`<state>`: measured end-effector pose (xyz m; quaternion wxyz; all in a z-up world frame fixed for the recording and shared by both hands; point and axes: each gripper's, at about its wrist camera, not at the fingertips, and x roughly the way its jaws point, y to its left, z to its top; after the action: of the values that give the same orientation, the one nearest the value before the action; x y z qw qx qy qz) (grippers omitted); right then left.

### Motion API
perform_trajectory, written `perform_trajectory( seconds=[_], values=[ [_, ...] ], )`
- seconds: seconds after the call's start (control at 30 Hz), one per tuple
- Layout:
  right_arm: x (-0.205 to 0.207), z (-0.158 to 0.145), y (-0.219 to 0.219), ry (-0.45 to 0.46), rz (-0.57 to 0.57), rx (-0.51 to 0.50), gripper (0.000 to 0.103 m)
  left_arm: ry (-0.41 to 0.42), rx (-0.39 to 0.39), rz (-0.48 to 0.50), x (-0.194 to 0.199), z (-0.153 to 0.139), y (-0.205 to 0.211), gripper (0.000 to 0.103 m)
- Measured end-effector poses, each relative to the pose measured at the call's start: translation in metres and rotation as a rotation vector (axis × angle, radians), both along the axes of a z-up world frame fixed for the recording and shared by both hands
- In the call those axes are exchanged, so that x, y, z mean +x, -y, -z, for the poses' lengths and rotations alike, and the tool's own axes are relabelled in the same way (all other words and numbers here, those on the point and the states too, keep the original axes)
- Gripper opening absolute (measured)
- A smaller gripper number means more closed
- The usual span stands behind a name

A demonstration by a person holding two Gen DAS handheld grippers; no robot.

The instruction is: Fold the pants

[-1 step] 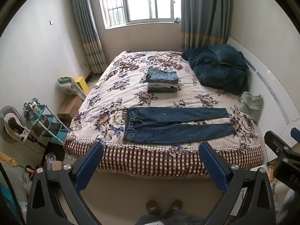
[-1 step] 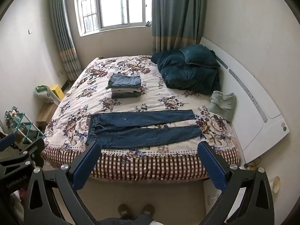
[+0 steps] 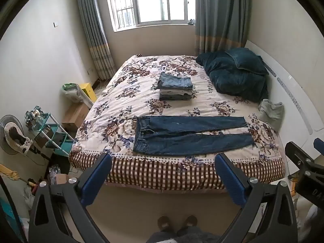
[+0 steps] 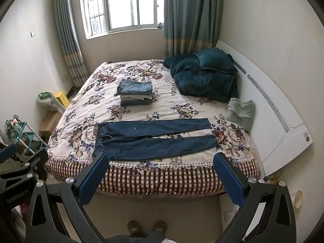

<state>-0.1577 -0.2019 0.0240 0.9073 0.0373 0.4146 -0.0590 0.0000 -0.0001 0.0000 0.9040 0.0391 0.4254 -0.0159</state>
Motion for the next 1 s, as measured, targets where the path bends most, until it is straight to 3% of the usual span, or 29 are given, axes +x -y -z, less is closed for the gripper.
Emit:
perform_trajectory(
  seconds=[1.0],
  values=[
    [0.0,0.005,-0.003,-0.001,0.009,-0.002,0.103,0.014,-0.006,0.015,0.007,-0.004,0.002,0.103]
  ],
)
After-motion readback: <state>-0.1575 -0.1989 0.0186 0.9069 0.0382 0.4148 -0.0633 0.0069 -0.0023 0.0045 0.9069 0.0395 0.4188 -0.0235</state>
